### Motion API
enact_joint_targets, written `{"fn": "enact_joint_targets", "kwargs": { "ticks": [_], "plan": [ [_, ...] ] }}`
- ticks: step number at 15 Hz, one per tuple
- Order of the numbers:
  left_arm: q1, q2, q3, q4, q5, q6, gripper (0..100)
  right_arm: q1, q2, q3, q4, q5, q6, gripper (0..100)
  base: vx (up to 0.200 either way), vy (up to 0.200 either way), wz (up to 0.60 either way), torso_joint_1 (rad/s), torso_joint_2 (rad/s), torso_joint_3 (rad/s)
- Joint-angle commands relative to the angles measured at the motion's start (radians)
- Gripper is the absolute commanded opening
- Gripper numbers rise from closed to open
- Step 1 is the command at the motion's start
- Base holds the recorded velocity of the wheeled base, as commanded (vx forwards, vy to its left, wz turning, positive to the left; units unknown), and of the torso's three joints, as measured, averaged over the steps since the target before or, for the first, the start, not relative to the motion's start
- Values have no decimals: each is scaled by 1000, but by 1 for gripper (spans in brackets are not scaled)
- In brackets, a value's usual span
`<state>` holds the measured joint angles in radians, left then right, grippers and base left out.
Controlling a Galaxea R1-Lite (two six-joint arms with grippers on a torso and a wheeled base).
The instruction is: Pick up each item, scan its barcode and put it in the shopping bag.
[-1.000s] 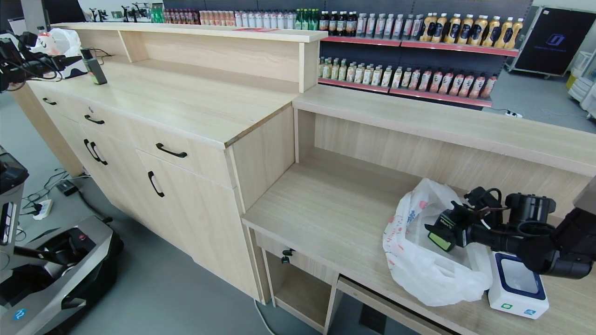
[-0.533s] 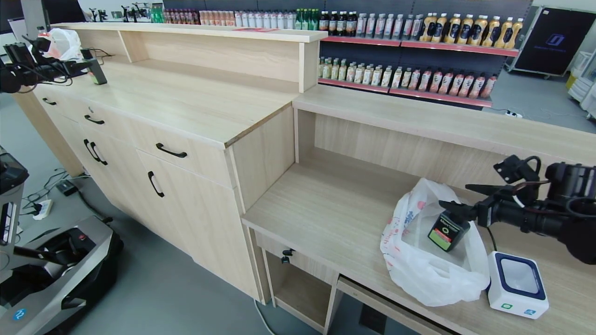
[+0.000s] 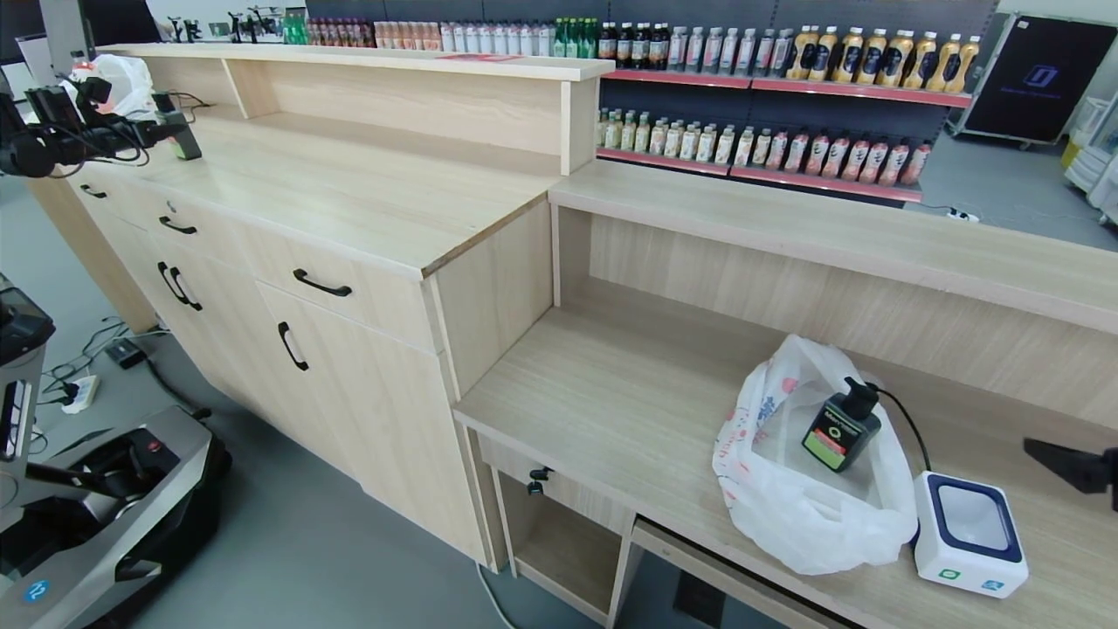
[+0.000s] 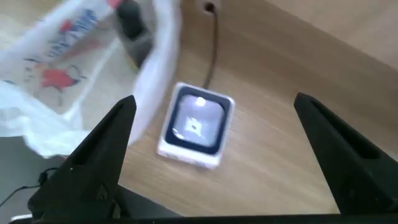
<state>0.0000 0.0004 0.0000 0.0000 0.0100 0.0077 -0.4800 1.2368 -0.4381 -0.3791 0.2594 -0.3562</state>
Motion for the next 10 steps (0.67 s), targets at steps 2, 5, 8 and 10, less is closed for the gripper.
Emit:
{"fn": "enact_joint_targets", "kwargs": {
  "ticks": [2, 5, 8, 10],
  "plan": [
    [0, 0, 0, 0, 1, 0, 0, -88, -115, 22, 52, -95, 20, 100, 0, 0, -600, 0, 0, 2],
    [0, 0, 0, 0, 1, 0, 0, -143, -100, 22, 11, -115, 31, 100, 0, 0, -600, 6, 1, 2],
    [0, 0, 0, 0, 1, 0, 0, -180, -69, 22, 9, -155, 37, 100, 0, 0, -600, 2, 5, 5],
    [0, 0, 0, 0, 1, 0, 0, -212, 53, 18, -53, -149, 194, 100, 0, 0, 0, 0, 0, 0]
  ]
}}
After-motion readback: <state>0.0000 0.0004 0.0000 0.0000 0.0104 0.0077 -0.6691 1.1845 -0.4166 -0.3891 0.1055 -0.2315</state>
